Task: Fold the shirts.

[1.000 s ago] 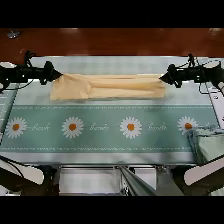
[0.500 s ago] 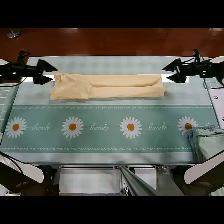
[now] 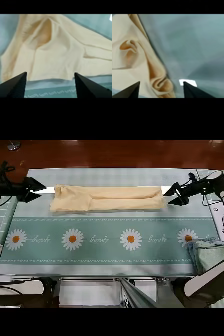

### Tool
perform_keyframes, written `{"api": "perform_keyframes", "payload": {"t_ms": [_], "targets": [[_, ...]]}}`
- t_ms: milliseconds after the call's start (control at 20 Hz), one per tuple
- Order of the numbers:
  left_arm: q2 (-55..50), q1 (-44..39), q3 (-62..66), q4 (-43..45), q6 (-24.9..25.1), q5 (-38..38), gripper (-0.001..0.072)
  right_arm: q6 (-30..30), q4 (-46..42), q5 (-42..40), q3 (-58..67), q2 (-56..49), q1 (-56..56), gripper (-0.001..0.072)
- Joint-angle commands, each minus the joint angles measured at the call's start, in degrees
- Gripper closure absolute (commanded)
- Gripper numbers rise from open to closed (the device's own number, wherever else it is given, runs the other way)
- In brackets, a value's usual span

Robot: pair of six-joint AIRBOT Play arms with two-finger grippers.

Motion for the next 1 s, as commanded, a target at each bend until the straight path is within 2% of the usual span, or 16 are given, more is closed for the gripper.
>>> {"api": "perform_keyframes", "payload": {"t_ms": [0, 100, 150, 200, 250, 300, 350, 450, 650, 800, 950], "targets": [[8.2, -5.5, -6.6, -4.0, 4.7, 4.0, 0.0007, -1.2, 4.8, -1.8, -0.3, -2.2, 4.2, 0.0095], [8.0, -9.5, -6.4, -4.2, 4.8, 1.5, 0.0008, -1.0, 6.1, -4.2, 0.1, -2.3, 5.9, 0.0118], [7.7, -11.5, -6.4, -4.2, 4.7, 1.5, 0.0009, -0.8, 6.1, -4.3, 0.8, -2.3, 6.4, 0.0312], [7.2, -13.5, -6.4, -4.3, 4.7, 1.7, 0.0011, -1.1, 6.1, -3.0, 1.8, -2.0, 6.7, 0.0631], [6.7, -15.7, -6.4, -4.3, 4.7, 1.6, 0.0105, -1.8, 5.3, -1.4, 1.9, -1.1, 6.7, 0.0687], [6.1, -17.9, -6.4, -4.3, 4.8, 1.4, 0.043, -1.8, 2.4, 0.8, 1.9, 0.7, 6.7, 0.0687], [5.8, -20.0, -6.4, -4.3, 4.8, 1.7, 0.0681, -2.1, -2.8, 2.6, 1.6, 3.6, 7.1, 0.0687], [5.5, -25.3, -6.4, -4.3, 5.6, 4.3, 0.0684, -2.6, -12.0, 2.9, -3.0, 12.3, 7.7, 0.0687], [5.3, -40.0, -6.3, -4.3, 5.6, 15.2, 0.0684, -6.3, -13.3, -0.1, -22.7, 36.2, 6.4, 0.0688], [2.6, -52.2, -4.7, -4.2, 4.1, 26.0, 0.0685, -3.8, -14.0, -1.7, -36.8, 54.7, 6.0, 0.0687], [-6.8, -58.9, 4.4, -4.2, 0.6, 23.3, 0.0685, 0.9, -14.2, -1.5, -44.3, 68.8, 6.0, 0.0688]]}}
